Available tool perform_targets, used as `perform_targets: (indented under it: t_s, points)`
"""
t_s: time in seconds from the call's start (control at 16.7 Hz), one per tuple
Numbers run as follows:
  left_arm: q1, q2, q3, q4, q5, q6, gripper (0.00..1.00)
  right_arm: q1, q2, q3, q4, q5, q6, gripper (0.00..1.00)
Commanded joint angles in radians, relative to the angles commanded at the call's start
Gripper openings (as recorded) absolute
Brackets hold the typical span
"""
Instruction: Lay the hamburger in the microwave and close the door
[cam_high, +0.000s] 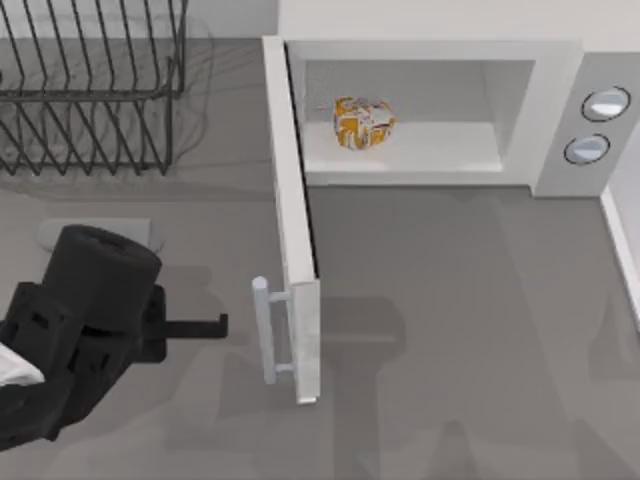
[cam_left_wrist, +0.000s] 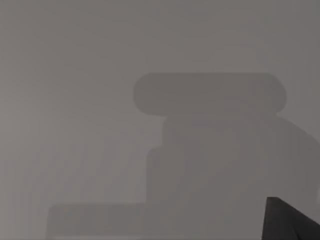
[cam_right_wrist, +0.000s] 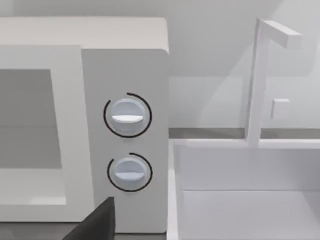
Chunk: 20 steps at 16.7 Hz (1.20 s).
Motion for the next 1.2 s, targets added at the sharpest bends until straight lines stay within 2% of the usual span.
perform_targets:
  t_s: [0.3, 0.84, 1.2]
  points:
    - [-0.047, 0.027, 0.039, -0.014, -0.02, -0.033, 0.0, 0.0, 0.0, 0.0, 0.0, 0.0, 0.0, 1.0]
    - [-0.327, 0.298, 0.271, -0.09, -0.189, -0.281, 0.0, 0.0, 0.0, 0.0, 0.0, 0.0, 0.0, 1.0]
    - [-0.338, 0.314, 0.29, -0.097, -0.194, -0.295, 0.0, 0.0, 0.0, 0.0, 0.0, 0.0, 0.0, 1.0]
